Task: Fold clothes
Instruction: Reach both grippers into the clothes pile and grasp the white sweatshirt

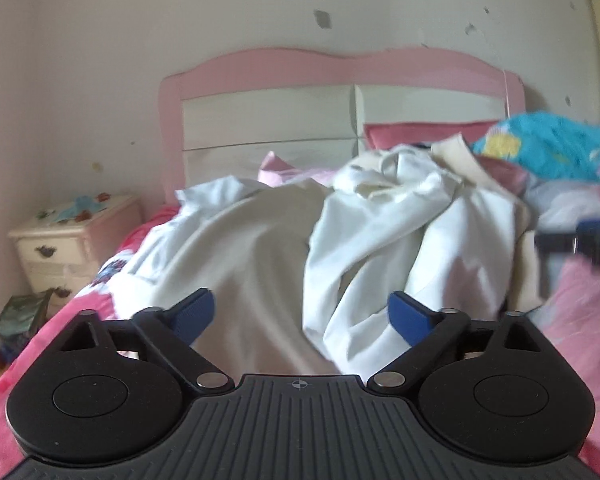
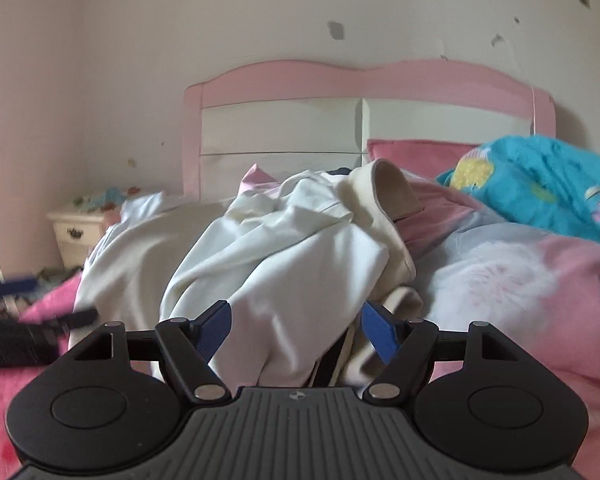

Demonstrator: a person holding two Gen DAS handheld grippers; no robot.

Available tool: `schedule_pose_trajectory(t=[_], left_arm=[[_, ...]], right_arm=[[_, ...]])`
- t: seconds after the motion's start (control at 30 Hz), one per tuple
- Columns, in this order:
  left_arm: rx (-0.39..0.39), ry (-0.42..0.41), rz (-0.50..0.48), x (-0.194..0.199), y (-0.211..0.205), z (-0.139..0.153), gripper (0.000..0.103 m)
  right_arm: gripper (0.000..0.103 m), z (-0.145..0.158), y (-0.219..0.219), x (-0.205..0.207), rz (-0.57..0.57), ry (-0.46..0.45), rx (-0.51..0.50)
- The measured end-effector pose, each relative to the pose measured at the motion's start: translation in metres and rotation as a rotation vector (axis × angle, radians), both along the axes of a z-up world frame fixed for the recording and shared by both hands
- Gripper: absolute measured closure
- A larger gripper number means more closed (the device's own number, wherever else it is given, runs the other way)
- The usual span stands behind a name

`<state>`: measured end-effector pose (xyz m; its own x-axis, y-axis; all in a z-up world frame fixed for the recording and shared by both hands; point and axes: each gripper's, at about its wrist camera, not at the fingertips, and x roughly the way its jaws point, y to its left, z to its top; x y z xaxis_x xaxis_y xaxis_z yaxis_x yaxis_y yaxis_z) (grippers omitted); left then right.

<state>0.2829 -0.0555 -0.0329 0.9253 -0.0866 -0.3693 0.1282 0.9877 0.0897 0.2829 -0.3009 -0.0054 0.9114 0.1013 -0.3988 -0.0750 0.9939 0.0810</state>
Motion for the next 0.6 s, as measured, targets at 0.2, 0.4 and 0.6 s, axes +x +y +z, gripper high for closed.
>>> schedule_pose_trajectory(t=[0.2,0.4,0.6], left_arm=[[0.04,-0.037,0.025,0.049,-0.024,-0.019,0.019],[0.036,-0.004,0.049,0.083,-0.035,-0.036,0.028],[-0.009,0.007,0.014,0.084,-0.039,-0.049,0.078]], right_arm=[[0.029,0.009,-0.001,0.056,0.068,-0.055,-0.04],[0.028,0.007,0.012,0.112,0.093,-0.007,-0.055],[0.053,-0.016,0.015,0.147,0.04,0.107,-0.029]])
